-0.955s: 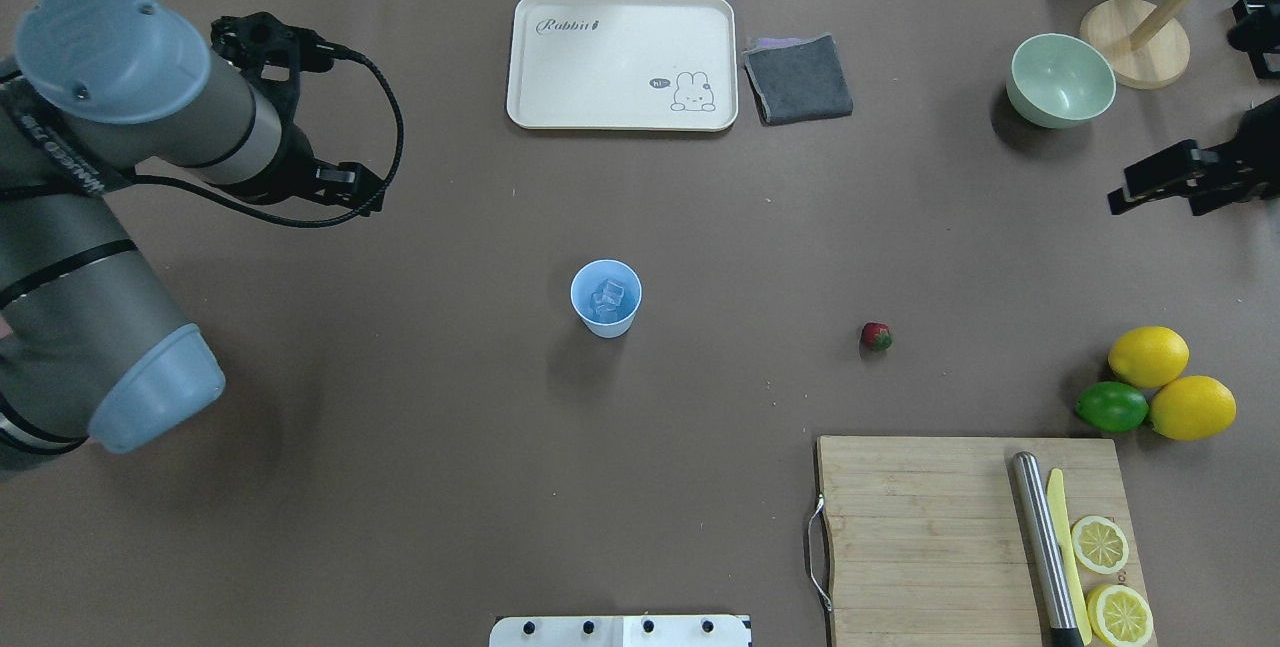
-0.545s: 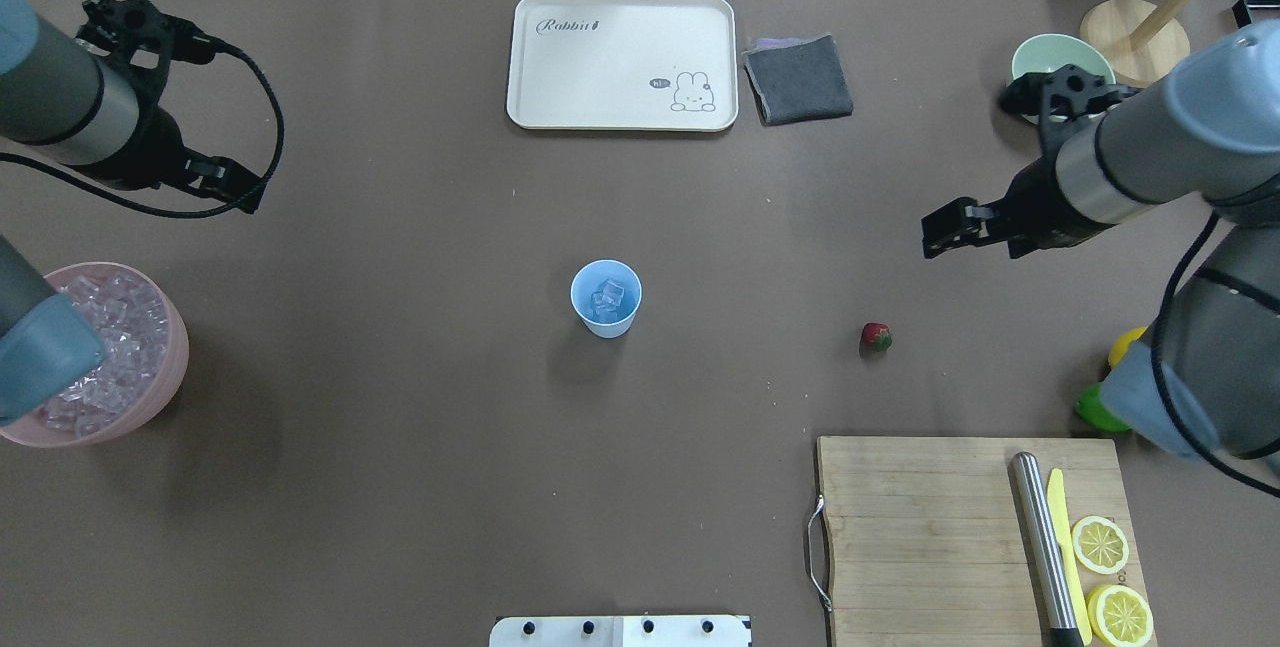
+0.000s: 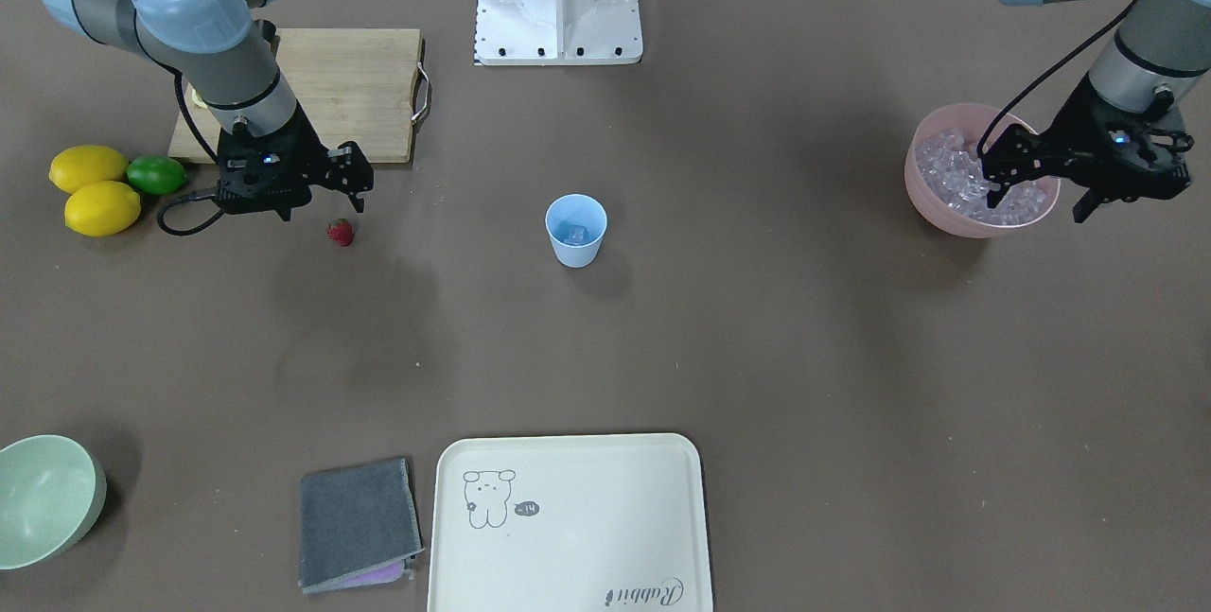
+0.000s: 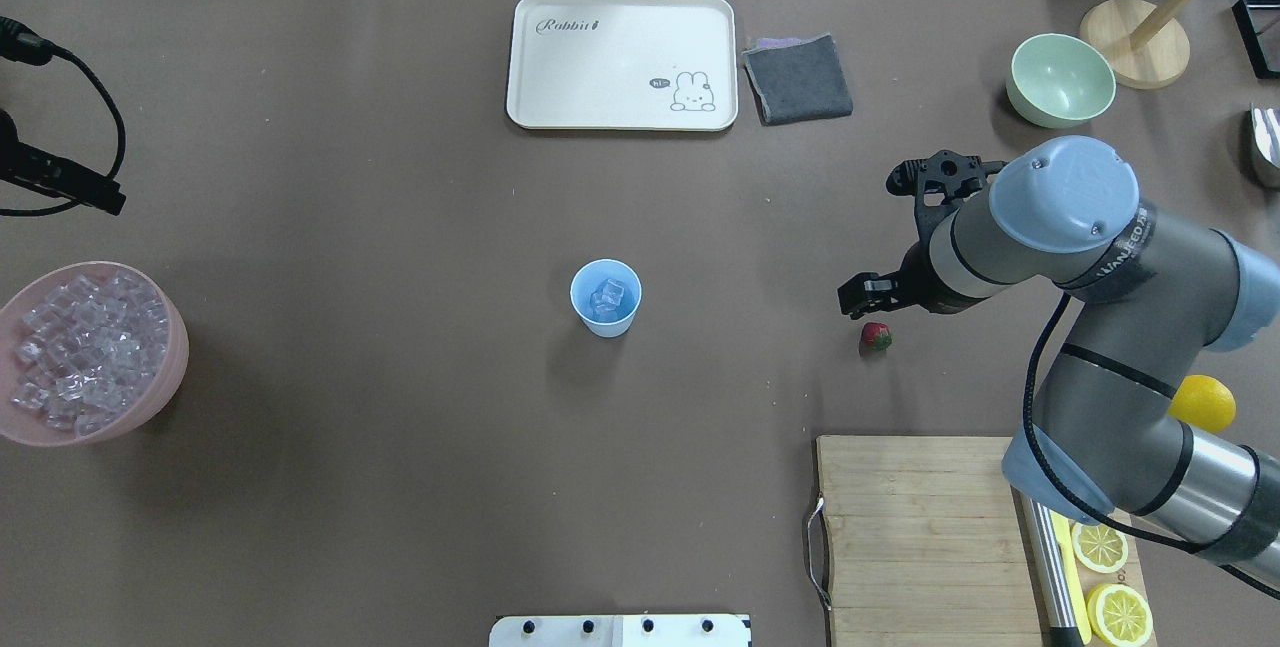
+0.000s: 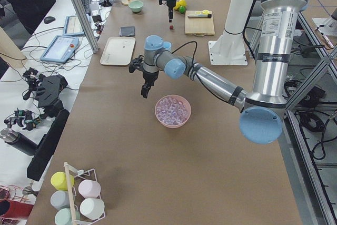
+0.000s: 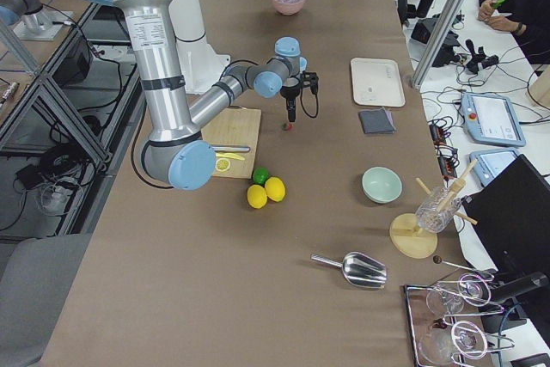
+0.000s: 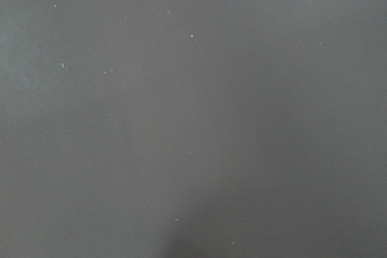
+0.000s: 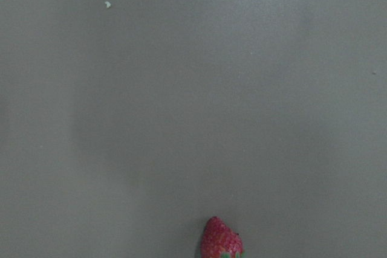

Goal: Put ice and strawberries in cup
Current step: 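Lower the right gripper onto the red strawberry and grasp it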

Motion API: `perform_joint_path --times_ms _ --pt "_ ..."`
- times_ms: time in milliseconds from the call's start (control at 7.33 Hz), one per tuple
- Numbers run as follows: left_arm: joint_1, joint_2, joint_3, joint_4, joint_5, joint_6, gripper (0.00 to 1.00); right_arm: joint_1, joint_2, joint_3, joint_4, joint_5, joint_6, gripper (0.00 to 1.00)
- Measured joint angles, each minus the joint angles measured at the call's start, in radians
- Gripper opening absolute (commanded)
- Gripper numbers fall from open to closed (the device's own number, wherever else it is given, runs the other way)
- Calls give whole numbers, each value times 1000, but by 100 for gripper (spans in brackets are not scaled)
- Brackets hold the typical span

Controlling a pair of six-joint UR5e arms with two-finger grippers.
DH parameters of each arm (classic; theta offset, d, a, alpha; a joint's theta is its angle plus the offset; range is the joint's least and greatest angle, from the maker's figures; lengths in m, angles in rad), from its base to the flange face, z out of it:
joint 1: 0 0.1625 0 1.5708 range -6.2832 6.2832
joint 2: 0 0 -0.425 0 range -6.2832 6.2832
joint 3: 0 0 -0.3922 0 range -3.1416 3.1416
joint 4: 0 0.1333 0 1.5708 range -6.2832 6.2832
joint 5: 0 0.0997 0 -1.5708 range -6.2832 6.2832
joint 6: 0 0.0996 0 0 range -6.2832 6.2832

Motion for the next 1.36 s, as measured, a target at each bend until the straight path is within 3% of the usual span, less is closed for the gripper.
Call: perform_joint_path --times_ms 955,1091,1227,1364 --pt "-21 2 -15 -2 -16 -5 98 -39 20 -100 18 -2 -58 74" --pt "-21 1 -15 -2 -19 -6 98 -41 23 -124 55 -2 -60 64" --pt "-21 2 -15 -2 -21 -7 98 -41 24 -144 88 2 -62 43" --pt "-22 4 -16 -2 -21 -7 98 -40 23 -150 105 8 -63 0"
